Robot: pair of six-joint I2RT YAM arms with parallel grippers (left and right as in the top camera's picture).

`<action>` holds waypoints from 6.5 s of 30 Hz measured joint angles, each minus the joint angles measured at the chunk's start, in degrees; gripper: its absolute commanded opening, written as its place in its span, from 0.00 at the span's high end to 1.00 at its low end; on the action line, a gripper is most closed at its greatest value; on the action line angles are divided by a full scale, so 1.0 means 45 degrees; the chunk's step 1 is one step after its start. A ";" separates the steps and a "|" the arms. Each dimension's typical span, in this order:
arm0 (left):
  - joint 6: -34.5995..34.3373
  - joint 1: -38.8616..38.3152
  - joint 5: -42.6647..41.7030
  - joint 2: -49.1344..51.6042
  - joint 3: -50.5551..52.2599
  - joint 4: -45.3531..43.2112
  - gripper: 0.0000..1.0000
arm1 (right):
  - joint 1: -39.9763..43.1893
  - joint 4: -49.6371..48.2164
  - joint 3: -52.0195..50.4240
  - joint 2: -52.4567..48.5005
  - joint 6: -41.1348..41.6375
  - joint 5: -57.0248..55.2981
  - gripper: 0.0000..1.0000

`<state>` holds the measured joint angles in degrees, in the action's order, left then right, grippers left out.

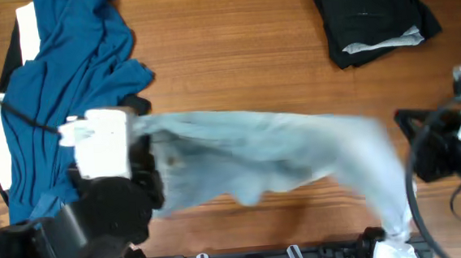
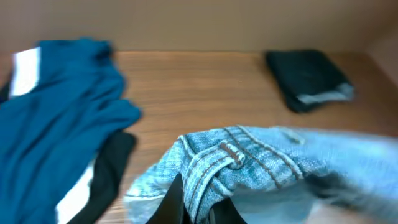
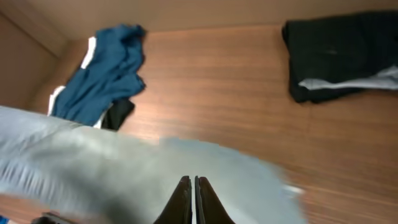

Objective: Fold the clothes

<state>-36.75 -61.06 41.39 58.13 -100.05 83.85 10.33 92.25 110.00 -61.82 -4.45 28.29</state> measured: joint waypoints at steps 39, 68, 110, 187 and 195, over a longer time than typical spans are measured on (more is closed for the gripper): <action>0.3065 0.6946 -0.3351 0.5275 0.0000 -1.0642 0.96 | -0.2050 -0.7587 -0.6169 -0.2594 -0.1020 0.3128 0.32; 0.3060 0.7485 -0.3701 0.5260 0.0005 -1.0302 0.96 | -1.1924 -1.8525 -0.9394 -0.9141 1.0535 -0.5979 0.85; 0.2404 0.4901 -0.2793 0.1705 -0.0097 -0.3473 0.96 | -0.0840 -0.4104 -0.1943 -0.2686 -0.0053 -0.1370 0.96; 0.4255 1.1040 -0.8471 1.3104 0.0797 -0.7839 0.00 | -0.3070 -1.7146 -0.4823 -1.3891 0.4483 -0.8276 0.18; 0.4493 1.1803 -0.8514 1.1822 0.0908 -0.5212 0.00 | -0.2900 -1.1642 -0.4794 -0.9870 0.4352 -0.4328 0.08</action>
<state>-16.53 -7.94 3.07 111.33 -95.96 60.40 -2.72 39.86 88.42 -106.24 15.14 8.82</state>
